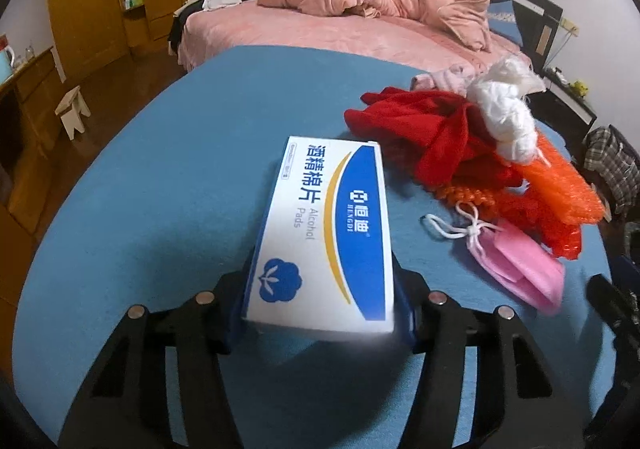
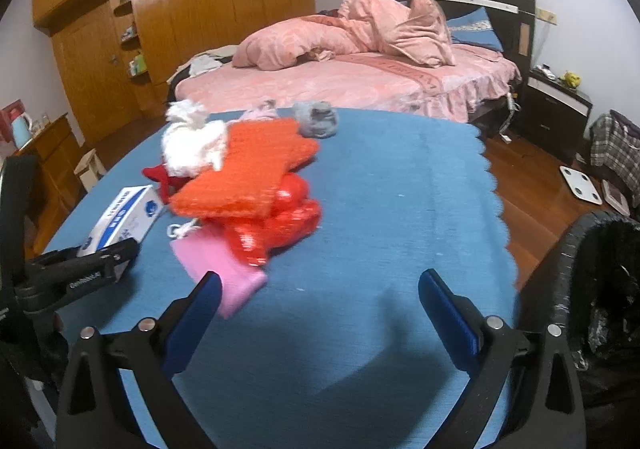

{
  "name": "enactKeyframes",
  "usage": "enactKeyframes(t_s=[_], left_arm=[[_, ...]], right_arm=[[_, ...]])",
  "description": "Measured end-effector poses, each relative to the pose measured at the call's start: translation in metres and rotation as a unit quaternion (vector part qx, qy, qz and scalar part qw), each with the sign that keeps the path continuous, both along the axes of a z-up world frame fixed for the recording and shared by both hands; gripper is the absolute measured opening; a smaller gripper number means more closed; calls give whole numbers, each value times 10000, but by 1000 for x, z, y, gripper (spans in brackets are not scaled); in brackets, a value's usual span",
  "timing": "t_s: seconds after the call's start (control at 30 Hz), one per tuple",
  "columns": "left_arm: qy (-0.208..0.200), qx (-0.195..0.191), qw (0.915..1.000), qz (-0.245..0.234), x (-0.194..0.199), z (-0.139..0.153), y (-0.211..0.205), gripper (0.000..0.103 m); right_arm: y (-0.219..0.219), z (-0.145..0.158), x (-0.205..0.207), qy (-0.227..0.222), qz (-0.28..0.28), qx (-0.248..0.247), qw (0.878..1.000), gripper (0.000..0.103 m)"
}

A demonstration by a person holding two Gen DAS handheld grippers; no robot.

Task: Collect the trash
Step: 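Grasp the white alcohol pad box with the left tool while the right tool reaches the pink mask, then grasp the pink mask with the right tool while the left tool lifts the box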

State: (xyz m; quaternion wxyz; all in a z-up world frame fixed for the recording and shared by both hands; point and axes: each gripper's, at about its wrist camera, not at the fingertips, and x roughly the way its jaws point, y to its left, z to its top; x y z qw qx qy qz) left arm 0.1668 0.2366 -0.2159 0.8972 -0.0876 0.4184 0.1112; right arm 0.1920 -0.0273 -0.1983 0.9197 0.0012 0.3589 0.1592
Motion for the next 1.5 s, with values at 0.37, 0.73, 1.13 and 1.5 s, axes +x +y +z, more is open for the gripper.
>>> enactKeyframes(t_s=[0.37,0.73,1.13,1.5], left_arm=[[-132,69,9999,48,-29,7,-3,55],[-152,107,9998,-37,-34,14,-12,55],[-472,267,9977,-410,-61,47,-51,55],[-785,206,9922,-949,-65,74,-105,55]], right_arm=[[33,-23,20,694,184,-19,9974,67],[36,-18,-1,667,688,165,9953,10],[-9,20,-46,340,739,352,9961,10],[-72,56,-66,-90,184,583,9981,10]])
